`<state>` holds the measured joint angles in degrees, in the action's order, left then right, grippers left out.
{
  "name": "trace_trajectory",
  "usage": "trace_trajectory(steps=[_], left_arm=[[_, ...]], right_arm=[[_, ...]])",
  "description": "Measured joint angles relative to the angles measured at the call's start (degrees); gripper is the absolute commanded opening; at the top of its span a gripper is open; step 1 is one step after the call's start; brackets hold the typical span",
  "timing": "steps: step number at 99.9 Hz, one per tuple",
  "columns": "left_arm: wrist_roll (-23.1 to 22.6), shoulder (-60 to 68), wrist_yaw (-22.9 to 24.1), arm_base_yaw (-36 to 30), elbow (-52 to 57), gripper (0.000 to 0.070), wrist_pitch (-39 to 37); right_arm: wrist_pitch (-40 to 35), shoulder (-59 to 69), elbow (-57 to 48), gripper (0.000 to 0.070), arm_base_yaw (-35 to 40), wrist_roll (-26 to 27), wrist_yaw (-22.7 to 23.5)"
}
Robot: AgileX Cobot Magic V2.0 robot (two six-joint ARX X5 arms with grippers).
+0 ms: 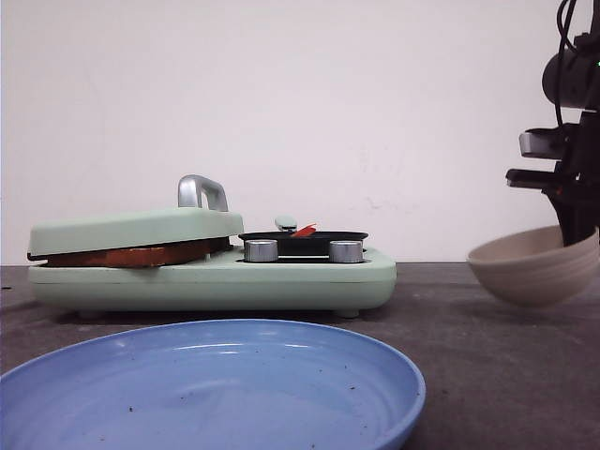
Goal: Make breakfast with bread and shrimp
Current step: 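Set the empty bowl back on the table and release it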
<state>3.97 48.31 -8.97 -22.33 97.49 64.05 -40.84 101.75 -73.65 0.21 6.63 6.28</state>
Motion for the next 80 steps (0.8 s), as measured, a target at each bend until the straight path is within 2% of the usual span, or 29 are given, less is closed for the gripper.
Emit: trace_trajectory(steps=[5, 9, 20, 26, 30, 39, 51, 65, 80], left_arm=[[0.0, 0.0, 0.0, 0.0, 0.0, 0.0011, 0.0], [0.0, 0.0, 0.0, 0.0, 0.0, 0.0011, 0.0], [0.0, 0.0, 0.0, 0.0, 0.0, 0.0012, 0.0], [0.0, 0.0, 0.0, 0.0, 0.0, 0.0011, 0.02], [0.0, 0.0, 0.0, 0.0, 0.0, 0.0012, 0.07], [0.02, 0.0, 0.0, 0.0, 0.0, 0.0012, 0.28], [0.02, 0.0, 0.37, 0.0, 0.0, 0.0012, 0.94], [0.02, -0.02, 3.21, -0.04, -0.72, 0.0012, 0.92], [0.02, -0.02, 4.81, -0.04, -2.03, 0.0012, 0.92]], right_arm=[[-0.02, 0.0, 0.11, 0.035, 0.0, 0.11, 0.02], [0.07, 0.0, 0.11, 0.0381, 0.0, 0.24, 0.02], [0.44, -0.09, 0.11, 0.0388, 0.0, 0.31, 0.26], [0.48, -0.57, 0.13, 0.0382, -0.26, 0.31, 2.4], [0.94, -1.53, 0.31, 0.0321, -0.33, 0.31, 4.68], [3.15, -5.46, 0.46, 0.0, -0.59, 0.44, 9.81], [6.64, -14.4, 0.5, 0.0001, 0.26, 0.44, 10.69], [14.36, -27.5, 3.5, 0.0001, 3.19, 0.09, 6.6], [25.99, -42.99, 13.7, 0.0001, 5.11, -2.1, 4.37]])
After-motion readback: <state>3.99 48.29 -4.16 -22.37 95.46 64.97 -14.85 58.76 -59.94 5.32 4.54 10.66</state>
